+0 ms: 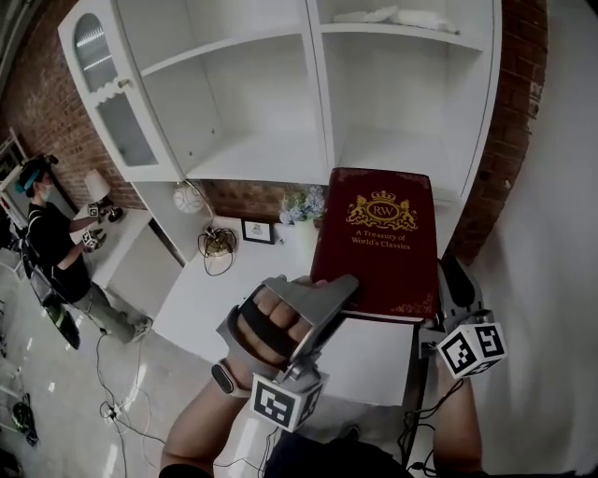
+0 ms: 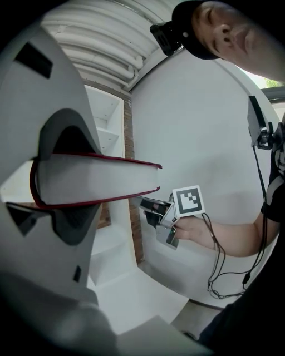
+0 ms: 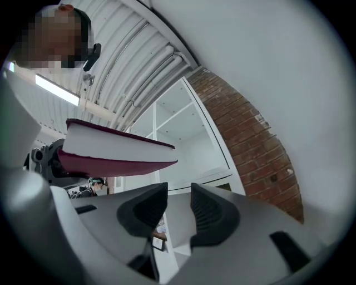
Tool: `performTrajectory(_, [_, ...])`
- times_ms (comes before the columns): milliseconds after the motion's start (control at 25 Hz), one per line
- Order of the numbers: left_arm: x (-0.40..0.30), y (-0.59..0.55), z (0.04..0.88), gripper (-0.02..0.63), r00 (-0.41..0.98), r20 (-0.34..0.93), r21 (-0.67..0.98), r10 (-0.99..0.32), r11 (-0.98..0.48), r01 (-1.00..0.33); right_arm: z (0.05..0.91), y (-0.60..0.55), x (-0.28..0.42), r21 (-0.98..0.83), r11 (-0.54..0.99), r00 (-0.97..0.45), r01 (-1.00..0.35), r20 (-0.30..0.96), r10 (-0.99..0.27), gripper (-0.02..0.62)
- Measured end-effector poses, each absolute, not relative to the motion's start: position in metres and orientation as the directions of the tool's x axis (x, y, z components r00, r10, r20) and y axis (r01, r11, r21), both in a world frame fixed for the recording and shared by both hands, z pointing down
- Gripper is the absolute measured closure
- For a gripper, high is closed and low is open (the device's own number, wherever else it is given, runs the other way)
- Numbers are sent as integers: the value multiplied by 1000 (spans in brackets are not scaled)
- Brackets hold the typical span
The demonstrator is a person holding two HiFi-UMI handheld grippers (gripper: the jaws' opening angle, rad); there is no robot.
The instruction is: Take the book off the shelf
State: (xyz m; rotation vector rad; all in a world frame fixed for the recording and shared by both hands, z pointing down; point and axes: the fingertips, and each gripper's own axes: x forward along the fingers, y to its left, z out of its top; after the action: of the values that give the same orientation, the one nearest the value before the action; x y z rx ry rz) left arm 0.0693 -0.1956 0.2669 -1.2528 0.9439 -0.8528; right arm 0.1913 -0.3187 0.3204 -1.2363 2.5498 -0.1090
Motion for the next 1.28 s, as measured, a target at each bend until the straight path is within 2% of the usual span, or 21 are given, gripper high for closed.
performTrajectory(640, [-55, -166, 322, 390, 278, -166, -984, -946, 178, 17, 334, -315, 95, -192, 654, -628, -732, -184, -756, 489])
performTrajectory(1280, [-179, -191, 416, 390, 298, -161, -985, -941, 172, 13, 361, -325, 19, -187, 589, -579, -787, -108, -808, 503])
